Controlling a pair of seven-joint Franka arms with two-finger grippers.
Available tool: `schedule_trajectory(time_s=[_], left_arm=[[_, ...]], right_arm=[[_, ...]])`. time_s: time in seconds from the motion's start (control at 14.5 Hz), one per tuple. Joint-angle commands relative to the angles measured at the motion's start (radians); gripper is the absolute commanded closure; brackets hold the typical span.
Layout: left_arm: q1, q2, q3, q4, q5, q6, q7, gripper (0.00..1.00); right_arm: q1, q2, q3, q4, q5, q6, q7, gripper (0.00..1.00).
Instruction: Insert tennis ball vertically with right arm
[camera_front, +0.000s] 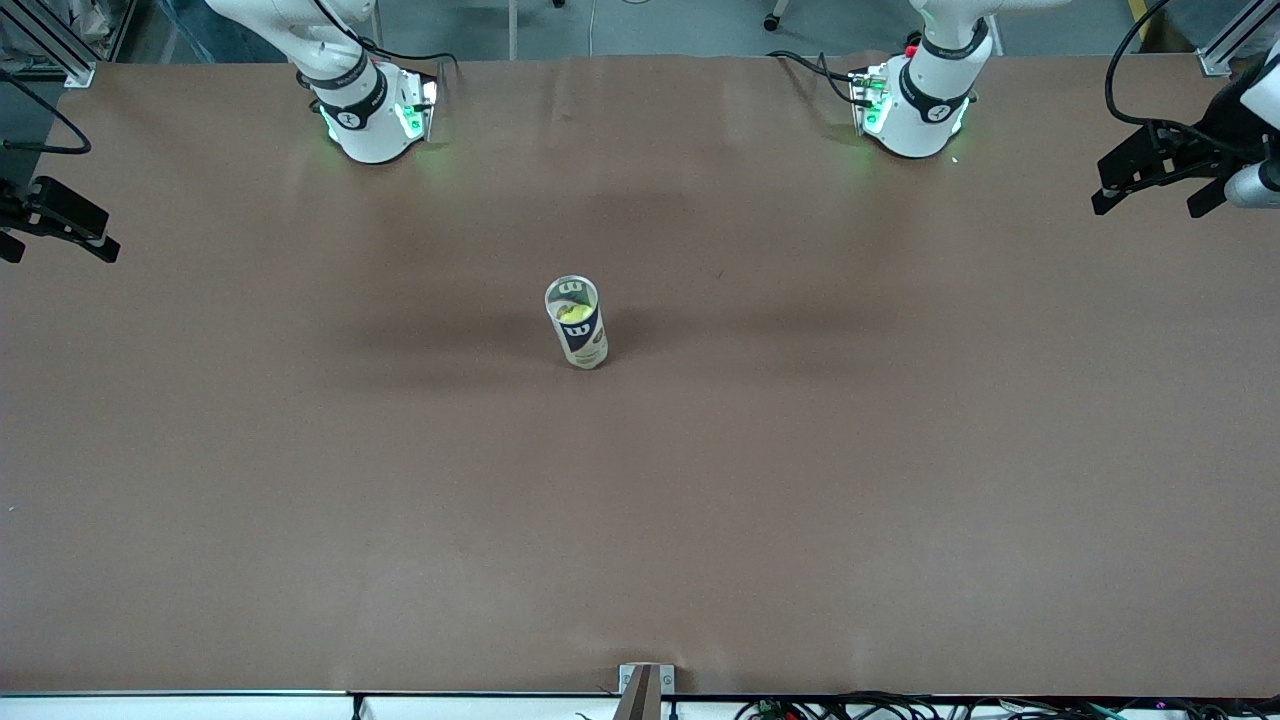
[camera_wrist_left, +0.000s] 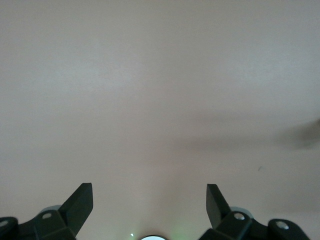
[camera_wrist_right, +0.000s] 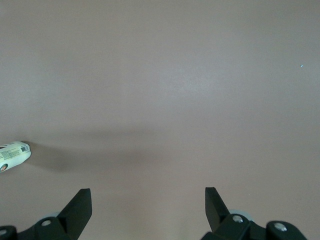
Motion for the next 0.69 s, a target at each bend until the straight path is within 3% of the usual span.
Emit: schedule_trajectory(time_s=[0.0,0.62], left_arm=[[-0.002,-0.024,0.000,-0.018,0.041,-0.003,-0.007,0.00],[-0.002,-0.024,-0.008,-0.018,0.039,-0.009,-0.030,0.00]], right_arm=[[-0.013,0.002,0.007,0.011,0.017,-0.011,-0.004,0.00],[-0.013,0.002,0.007,0.011,0.017,-0.011,-0.004,0.00]])
